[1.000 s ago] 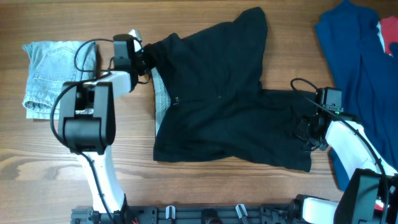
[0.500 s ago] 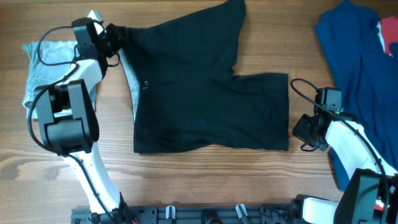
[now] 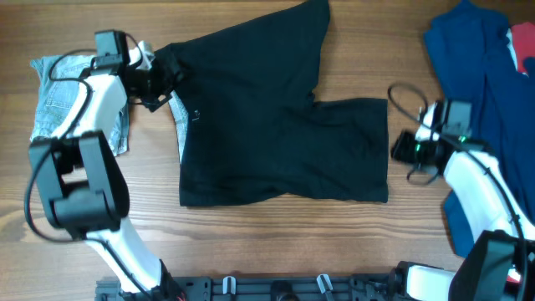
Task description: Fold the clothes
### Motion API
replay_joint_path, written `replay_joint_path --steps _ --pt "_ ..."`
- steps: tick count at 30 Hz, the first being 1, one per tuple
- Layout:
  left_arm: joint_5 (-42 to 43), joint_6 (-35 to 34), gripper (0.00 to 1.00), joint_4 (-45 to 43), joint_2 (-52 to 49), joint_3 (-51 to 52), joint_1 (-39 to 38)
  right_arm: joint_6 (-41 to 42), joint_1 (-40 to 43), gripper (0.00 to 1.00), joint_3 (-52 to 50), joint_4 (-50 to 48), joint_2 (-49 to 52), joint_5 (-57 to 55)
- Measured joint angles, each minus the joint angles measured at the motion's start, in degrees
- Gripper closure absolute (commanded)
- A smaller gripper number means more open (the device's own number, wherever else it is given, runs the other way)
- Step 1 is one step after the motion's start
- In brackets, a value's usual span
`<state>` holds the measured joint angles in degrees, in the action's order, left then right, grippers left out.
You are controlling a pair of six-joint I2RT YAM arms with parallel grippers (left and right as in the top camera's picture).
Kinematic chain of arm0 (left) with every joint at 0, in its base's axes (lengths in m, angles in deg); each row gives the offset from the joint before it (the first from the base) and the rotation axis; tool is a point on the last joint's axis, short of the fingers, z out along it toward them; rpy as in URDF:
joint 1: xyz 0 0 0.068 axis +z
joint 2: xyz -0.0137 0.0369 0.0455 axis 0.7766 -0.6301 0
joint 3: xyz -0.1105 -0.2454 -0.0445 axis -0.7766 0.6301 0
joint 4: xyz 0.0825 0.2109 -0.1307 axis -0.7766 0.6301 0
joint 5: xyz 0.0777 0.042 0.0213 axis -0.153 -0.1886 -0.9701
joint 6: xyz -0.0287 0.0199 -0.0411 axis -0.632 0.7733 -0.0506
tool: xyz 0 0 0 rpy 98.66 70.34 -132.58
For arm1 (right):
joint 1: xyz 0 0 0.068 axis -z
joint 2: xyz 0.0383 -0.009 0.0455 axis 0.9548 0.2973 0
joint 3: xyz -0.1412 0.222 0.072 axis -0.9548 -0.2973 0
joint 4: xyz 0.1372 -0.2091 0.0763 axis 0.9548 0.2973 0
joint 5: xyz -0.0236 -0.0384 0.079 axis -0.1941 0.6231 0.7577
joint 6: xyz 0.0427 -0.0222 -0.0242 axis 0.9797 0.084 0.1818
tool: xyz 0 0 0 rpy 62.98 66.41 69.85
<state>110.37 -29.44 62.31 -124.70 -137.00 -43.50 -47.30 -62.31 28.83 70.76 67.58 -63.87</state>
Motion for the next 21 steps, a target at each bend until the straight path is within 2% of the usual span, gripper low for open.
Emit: replay_joint_path --steps 1,2,4,7,12,14,21 --pt "-0.7 1.3 0.00 1.6 2.2 0.0 -1.5 -0.5 -0.4 0.46 3.4 0.0 0.3 2.3" --pt "-1.4 2.2 0.00 3.1 3.4 -0.2 -2.8 -1.1 -1.2 0.42 8.1 0.2 1.0 4.9" --pt "-3.6 3.9 0.00 6.2 4.3 -0.2 -6.9 -1.8 -3.1 0.41 15.1 0.1 3.6 9.1" --pt "-6.6 5.1 0.00 9.2 2.4 0.0 -12.4 -1.6 -6.2 0.31 26.0 -1.1 12.8 16.8" --pt "-13.5 5.5 0.00 13.1 -3.0 0.3 -18.6 0.2 -9.3 0.30 36.3 -8.3 29.5 26.1" --pt "-15.3 5.4 0.00 14.2 -3.7 0.0 -19.8 2.5 -11.4 0.30 39.4 -14.1 36.8 28.5" --pt "-17.4 4.8 0.00 13.6 -2.7 2.3 -20.0 11.6 -15.2 0.33 40.2 -32.4 45.9 30.5"
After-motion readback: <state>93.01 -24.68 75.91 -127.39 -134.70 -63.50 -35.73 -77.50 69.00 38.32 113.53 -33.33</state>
